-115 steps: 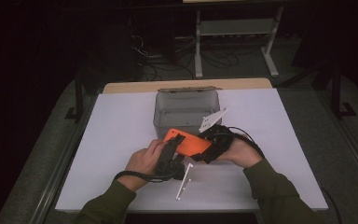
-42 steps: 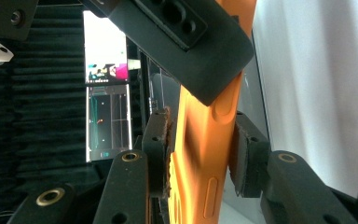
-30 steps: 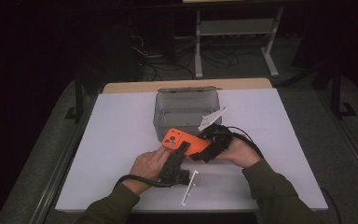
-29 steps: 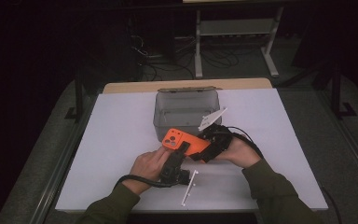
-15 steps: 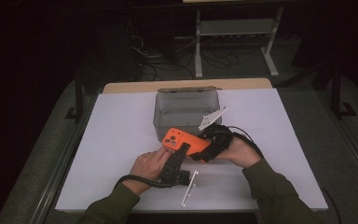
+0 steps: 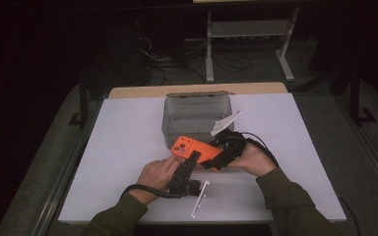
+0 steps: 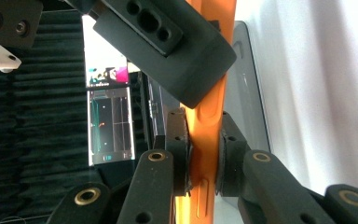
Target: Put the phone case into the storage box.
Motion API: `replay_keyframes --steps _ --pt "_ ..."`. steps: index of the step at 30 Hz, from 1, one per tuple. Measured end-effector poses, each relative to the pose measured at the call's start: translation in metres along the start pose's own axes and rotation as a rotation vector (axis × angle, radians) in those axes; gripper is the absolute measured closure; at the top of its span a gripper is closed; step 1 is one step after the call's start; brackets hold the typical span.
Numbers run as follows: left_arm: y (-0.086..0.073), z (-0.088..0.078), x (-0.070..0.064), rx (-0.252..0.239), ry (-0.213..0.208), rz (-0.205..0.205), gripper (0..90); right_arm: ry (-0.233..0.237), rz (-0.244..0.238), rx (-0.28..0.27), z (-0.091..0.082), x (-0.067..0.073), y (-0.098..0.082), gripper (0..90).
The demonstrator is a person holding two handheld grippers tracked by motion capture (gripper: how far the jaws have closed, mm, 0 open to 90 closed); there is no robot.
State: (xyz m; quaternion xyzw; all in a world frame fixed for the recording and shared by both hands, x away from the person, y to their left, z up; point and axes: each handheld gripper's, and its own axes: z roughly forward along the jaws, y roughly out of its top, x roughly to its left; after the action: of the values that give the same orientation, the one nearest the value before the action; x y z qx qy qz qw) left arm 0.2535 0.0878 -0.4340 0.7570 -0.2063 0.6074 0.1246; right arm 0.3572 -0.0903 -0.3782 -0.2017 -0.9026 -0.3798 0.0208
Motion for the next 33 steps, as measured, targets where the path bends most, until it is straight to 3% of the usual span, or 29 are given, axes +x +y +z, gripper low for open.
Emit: replay_keyframes --steps 9,20,33 --pt "-0.001 -0.001 0.001 -0.006 -0.006 0.000 79.1 0.035 0.032 -0.009 0.000 -0.002 -0.001 15.0" --pt "-0.002 -0.001 0.001 0.003 -0.026 0.002 79.6 0.040 0.038 -0.055 -0.006 -0.001 -0.002 14.1" --pt "-0.008 -0.002 0.001 0.006 -0.051 -0.024 79.6 -0.025 0.028 -0.083 -0.022 0.001 -0.007 13.4"
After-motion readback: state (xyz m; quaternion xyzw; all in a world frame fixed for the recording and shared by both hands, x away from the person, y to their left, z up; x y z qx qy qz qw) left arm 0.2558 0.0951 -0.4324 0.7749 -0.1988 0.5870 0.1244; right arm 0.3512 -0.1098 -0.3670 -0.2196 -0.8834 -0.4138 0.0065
